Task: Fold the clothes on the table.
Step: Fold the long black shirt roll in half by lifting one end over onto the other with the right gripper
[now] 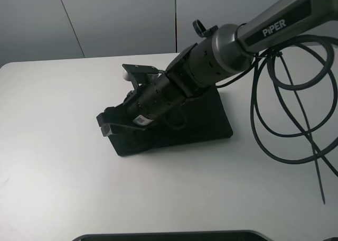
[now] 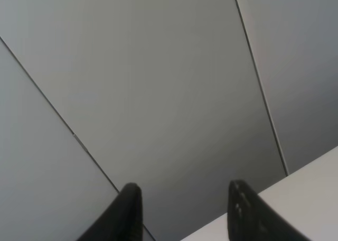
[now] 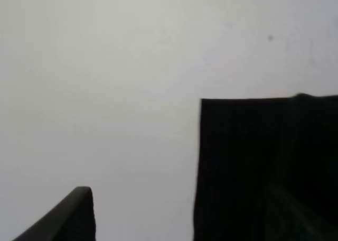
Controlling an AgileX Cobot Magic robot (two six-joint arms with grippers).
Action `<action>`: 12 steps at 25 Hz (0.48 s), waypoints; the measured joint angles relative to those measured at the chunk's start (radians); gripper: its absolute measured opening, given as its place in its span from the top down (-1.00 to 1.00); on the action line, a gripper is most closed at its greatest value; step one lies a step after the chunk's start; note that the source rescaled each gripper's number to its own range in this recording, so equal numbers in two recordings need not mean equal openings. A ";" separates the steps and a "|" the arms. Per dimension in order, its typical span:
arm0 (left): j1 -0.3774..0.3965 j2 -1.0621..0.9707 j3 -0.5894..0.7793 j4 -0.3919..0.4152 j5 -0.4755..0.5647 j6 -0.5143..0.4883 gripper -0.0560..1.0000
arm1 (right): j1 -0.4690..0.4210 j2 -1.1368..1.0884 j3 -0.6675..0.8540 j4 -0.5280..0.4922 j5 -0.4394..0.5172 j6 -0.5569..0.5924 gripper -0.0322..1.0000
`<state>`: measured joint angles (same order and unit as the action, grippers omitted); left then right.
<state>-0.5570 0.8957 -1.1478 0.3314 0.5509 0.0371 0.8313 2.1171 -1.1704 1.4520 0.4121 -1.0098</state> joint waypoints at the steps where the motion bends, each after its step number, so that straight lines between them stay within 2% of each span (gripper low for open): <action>1: 0.000 0.000 0.000 -0.003 0.000 0.000 -0.06 | 0.012 0.000 0.000 0.034 0.000 -0.036 -0.68; 3: 0.000 0.000 0.000 -0.005 0.000 0.000 -0.06 | 0.030 0.000 0.000 0.083 0.000 -0.079 -0.68; 7: 0.000 -0.019 0.000 -0.007 -0.043 0.000 -0.06 | 0.052 0.000 0.000 0.101 -0.037 -0.168 -0.68; 9: 0.000 -0.050 -0.005 -0.005 -0.051 0.000 -0.06 | 0.052 -0.016 0.000 0.073 -0.043 -0.193 -0.68; 12: 0.000 -0.109 -0.057 0.015 0.026 0.000 -0.06 | 0.039 -0.115 0.000 -0.020 -0.061 -0.203 -0.68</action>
<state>-0.5570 0.7867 -1.2046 0.3462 0.5773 0.0371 0.8706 2.0023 -1.1704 1.4321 0.3514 -1.2130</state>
